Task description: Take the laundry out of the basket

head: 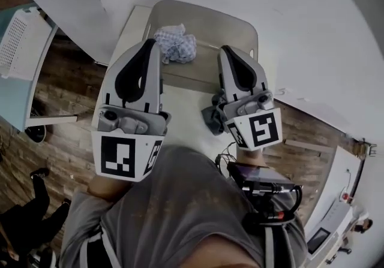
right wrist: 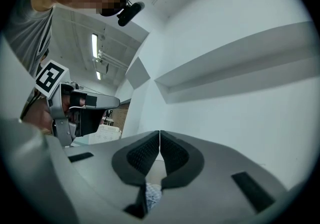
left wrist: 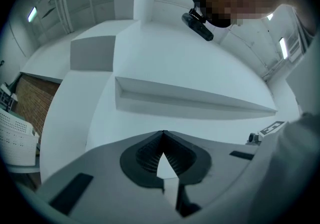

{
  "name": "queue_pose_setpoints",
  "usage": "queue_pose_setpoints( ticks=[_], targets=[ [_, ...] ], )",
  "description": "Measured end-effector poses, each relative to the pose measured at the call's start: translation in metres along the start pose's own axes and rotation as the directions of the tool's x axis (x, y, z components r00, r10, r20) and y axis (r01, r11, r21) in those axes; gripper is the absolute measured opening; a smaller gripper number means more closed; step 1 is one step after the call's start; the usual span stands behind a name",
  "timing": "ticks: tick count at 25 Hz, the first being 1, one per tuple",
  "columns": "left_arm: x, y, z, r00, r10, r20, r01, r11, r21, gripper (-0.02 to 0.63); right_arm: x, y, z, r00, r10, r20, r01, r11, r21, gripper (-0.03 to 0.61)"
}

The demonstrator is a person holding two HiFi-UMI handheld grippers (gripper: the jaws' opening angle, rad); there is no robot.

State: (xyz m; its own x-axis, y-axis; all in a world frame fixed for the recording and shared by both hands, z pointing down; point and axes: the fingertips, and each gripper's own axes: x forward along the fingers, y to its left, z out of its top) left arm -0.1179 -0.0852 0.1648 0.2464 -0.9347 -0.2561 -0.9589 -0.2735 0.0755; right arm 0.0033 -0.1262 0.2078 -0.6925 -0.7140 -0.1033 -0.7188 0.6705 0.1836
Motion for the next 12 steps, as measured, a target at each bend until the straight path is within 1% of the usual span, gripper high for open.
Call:
queue_pose_setpoints(
  ticks=[6,12],
  targets=[
    [0.003,0.028,0.000,0.999,0.048,-0.010,-0.048,0.999,-0.018,0.008,0.029,0.005,0.008,0.999,0.051,-0.007,-0.051,0.997,-0.055,0.011],
    [0.010,0.054,-0.004,0.997,0.073,-0.016,-0.073,0.997,-0.033,0.008,0.064,0.000,0.016,0.998,0.068,-0.004,-0.068,0.994,-0.090,0.011]
  ],
)
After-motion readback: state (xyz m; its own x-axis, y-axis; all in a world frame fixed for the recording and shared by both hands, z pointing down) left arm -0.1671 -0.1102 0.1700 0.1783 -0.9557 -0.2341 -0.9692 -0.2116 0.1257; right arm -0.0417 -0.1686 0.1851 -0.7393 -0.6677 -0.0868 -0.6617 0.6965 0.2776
